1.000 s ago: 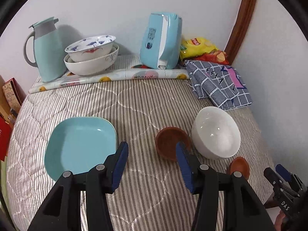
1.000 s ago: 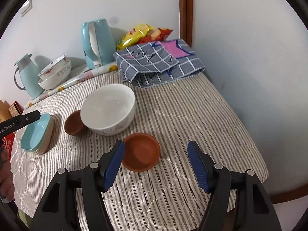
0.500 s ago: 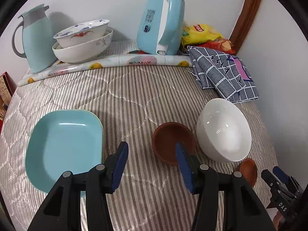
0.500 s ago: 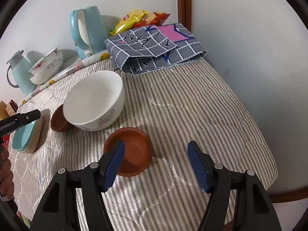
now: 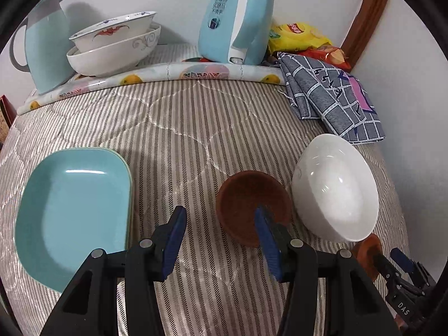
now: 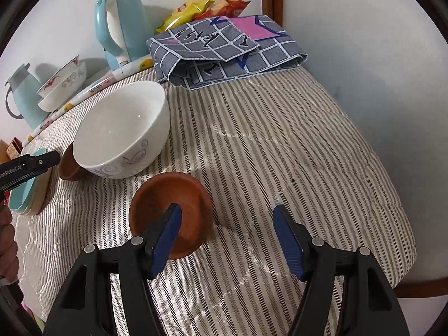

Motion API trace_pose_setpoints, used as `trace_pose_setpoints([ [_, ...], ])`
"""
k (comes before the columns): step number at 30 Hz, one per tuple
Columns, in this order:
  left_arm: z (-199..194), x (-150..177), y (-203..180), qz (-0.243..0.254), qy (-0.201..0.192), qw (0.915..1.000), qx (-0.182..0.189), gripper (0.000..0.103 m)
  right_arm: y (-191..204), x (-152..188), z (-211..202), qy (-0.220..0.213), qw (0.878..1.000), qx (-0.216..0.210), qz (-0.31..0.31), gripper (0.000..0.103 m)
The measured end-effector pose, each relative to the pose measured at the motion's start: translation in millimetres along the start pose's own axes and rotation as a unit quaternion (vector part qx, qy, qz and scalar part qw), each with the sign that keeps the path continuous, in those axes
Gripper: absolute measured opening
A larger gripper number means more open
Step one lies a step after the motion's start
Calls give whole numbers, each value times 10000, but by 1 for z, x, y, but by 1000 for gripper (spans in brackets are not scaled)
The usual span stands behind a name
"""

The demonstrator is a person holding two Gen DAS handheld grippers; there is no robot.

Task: Organize plates and bowls
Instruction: 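Close the left gripper on one small brown bowl rim while the right gripper grasps the other brown bowl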

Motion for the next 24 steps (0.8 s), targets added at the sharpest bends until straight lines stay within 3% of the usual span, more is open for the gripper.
trace_pose_setpoints([
  [3,6,1,0,-29,57,10000,-11,49,1,2,3,44,10000,-36,-24,67],
  [13,22,1,-1,-67,196,9998,13,46,0,7,18,267,9995,-185,29,51],
  [24,41,4,1,-139,305,9993,144,30,3,8,23,251,9995,-118,-120,47],
])
Point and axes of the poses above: each gripper's, at about its wrist camera, not at the fingertips, and z roughly the way its jaws point, y to its left, x to its underside, the point moved 7 cm from there along z, roughly the way its jaws point, and after that the axes turned 9 degrees about z, right-handed, at the moved point
